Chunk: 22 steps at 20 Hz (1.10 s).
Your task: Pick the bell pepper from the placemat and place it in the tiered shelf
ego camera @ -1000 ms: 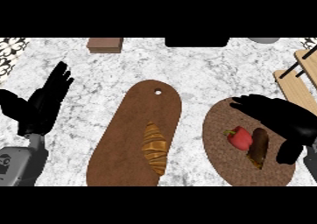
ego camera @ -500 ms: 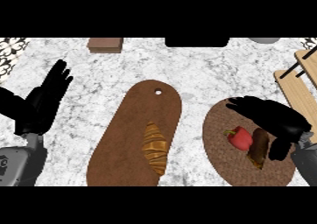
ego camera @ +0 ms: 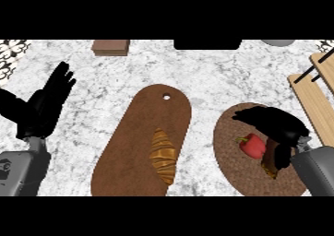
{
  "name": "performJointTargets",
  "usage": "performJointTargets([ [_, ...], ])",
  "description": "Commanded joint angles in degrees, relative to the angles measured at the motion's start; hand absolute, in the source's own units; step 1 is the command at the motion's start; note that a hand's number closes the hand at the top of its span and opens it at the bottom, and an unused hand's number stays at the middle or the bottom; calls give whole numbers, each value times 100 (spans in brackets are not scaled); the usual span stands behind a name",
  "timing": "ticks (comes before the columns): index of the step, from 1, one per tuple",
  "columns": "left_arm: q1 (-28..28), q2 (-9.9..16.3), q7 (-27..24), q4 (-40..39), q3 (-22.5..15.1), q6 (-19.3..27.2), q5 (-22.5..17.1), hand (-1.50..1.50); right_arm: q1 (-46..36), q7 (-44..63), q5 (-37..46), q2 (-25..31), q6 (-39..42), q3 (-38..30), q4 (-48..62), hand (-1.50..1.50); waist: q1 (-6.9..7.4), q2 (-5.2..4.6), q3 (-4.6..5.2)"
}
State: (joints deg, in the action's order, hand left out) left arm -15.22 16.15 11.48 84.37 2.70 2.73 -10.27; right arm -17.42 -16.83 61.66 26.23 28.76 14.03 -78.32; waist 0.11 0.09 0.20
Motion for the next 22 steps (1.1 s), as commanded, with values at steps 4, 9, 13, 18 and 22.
performJointTargets([
  [4, -289, -235, -61, -337, 60, 45, 162, 0, -182, -534, 514, -250, -727, 109, 1024, 150, 8, -22, -22],
  [9, 293, -160, 62, 343, -3, -50, 207, 0, -117, -823, 588, -369, -1274, 72, 800, 150, 24, -9, -22],
  [13, 211, -69, 64, 142, 146, -70, 99, 0, 606, 1914, 701, -1804, -571, -46, -83, 150, -171, 58, -8],
  [18, 48, -22, 183, 165, 166, 52, 195, 0, 1184, 3844, 653, -2579, -1147, 445, -697, 150, -138, 49, -21],
  [22, 108, -73, 128, 236, 59, -110, 147, 0, 1261, 5136, 114, -2600, -1653, 1318, -1431, 150, -16, 25, -20],
])
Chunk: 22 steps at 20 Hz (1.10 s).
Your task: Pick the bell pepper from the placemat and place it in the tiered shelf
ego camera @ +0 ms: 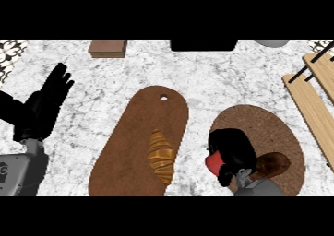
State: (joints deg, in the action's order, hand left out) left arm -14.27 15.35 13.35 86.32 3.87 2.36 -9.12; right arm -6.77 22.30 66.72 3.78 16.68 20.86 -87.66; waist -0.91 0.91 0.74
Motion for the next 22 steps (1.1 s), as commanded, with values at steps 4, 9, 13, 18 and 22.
performJointTargets([
  [4, 40, -48, -70, -60, -52, -33, 48, 0, 299, 1585, -1022, -368, -1559, 1017, -1532, 150, 40, -50, -78],
  [9, 25, -119, -178, -107, -36, 94, 151, 0, -149, 2585, -369, -375, -2164, 1290, -2807, 150, 10, -50, -68],
  [13, -49, 28, -39, -183, 129, -155, -90, 0, -1008, 3613, -146, -376, -1670, 984, -3558, 150, 61, -77, -65],
  [18, 199, -50, -83, 101, 46, -189, -12, 0, -1135, 4195, 35, -377, -773, 661, -4465, 150, 68, -70, -72],
  [22, 140, -40, -76, -42, 89, -162, 17, 0, -1962, 4601, 216, -281, 293, -68, -4755, 150, 42, -62, -65],
])
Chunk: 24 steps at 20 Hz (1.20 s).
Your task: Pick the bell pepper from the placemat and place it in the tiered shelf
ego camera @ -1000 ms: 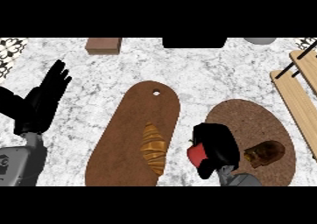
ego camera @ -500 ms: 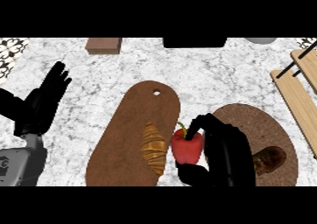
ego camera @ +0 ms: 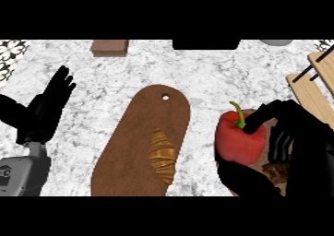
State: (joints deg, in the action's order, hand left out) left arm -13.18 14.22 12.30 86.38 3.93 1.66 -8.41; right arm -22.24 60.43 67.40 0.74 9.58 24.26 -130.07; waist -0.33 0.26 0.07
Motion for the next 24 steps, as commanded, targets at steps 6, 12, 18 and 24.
performJointTargets([
  [6, -271, 21, 331, 140, 36, 15, -31, 0, -670, 198, -906, 576, 1447, -2293, -432, 150, -11, -12, -7],
  [12, -343, 70, 133, -110, 150, -29, 19, 0, -958, -74, -1736, 1047, 1838, -3821, -147, 150, -46, -15, -8],
  [18, 233, -183, -190, 25, -9, -30, 144, 0, -205, -1005, -2727, 1548, 1599, -5366, -124, 150, -20, -11, -11],
  [24, -58, 44, 13, -85, 265, -271, -68, 0, 277, -2027, -3480, 2080, 1335, -6542, 771, 150, 1, -22, -10],
])
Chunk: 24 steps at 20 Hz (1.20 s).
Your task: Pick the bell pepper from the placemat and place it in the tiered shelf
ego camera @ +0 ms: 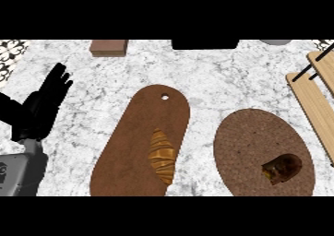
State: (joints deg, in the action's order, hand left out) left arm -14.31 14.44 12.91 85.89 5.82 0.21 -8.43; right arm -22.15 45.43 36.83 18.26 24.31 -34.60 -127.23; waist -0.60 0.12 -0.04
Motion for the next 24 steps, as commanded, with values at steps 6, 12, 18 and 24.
performJointTargets([
  [6, 228, -168, -79, 172, -72, -67, 117, 0, 795, -1150, -1060, 612, -171, -1201, 844, 150, 33, -3, 3],
  [12, 2, -182, -107, -58, 3, -128, 108, 0, 980, -2264, -1132, 1046, -605, -1562, 2198, 150, 47, -14, 3],
  [18, 185, -351, -133, 71, -130, 77, 380, 0, 1203, -1702, -1004, 863, -884, -1746, 2109, 150, 61, -15, 4],
  [24, 148, -335, -92, 44, -69, -42, 304, 0, 1012, -2989, -890, 1203, -1913, -1876, 3324, -150, 66, -16, 2],
])
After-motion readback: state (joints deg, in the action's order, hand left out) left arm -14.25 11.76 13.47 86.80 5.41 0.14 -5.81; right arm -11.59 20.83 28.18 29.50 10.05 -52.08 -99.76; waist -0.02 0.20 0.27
